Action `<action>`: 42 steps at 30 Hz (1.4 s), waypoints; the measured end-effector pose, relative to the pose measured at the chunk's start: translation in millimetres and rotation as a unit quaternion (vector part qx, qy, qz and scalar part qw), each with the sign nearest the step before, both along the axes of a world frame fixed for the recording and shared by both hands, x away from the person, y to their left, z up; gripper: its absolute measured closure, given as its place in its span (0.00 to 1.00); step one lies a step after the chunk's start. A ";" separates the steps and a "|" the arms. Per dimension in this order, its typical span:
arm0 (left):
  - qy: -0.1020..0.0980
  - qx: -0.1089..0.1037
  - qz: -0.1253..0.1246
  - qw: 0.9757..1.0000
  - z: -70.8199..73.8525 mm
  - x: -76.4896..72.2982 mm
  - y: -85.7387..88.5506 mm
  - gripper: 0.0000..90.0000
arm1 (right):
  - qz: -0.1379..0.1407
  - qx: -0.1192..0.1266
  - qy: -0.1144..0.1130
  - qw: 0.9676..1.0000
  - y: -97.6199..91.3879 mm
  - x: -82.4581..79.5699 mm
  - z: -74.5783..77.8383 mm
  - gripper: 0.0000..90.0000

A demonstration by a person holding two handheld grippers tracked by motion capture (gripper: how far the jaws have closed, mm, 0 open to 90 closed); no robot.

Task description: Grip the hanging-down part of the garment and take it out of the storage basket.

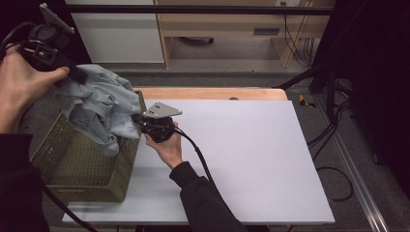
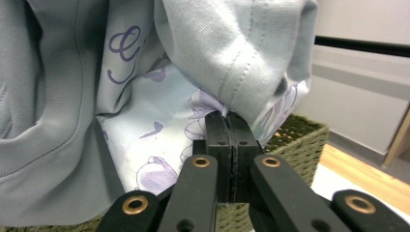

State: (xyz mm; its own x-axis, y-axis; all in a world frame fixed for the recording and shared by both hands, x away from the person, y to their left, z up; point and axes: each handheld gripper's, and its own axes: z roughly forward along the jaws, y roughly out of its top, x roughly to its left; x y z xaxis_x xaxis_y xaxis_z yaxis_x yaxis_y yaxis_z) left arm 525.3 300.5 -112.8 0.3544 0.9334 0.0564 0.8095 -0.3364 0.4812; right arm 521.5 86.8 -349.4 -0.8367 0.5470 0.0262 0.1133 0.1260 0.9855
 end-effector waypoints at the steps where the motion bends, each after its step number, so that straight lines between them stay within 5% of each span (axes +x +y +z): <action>1: -0.002 0.000 0.001 1.000 0.2 -0.8 0.8 0.93 | -0.002 -0.001 -0.007 1.000 -6.0 -2.0 4.8 1.00; 14: -0.003 -0.004 0.008 1.000 1.3 -4.5 6.4 0.93 | -0.017 -0.001 -0.039 0.999 -40.3 -14.9 38.3 1.00; 31: 0.010 -0.002 -0.010 1.000 -9.7 3.0 -10.0 0.93 | -0.058 -0.012 -0.080 0.995 -88.4 -33.6 71.3 1.00; 36: 0.010 -0.001 -0.019 1.000 -10.9 3.1 -17.3 0.93 | -0.058 -0.030 -0.074 0.995 -90.9 -36.4 68.2 1.00; 42: 0.012 -0.001 -0.024 1.000 -14.1 3.5 -23.5 0.93 | -0.048 -0.043 -0.038 0.997 -88.0 -34.4 42.6 1.00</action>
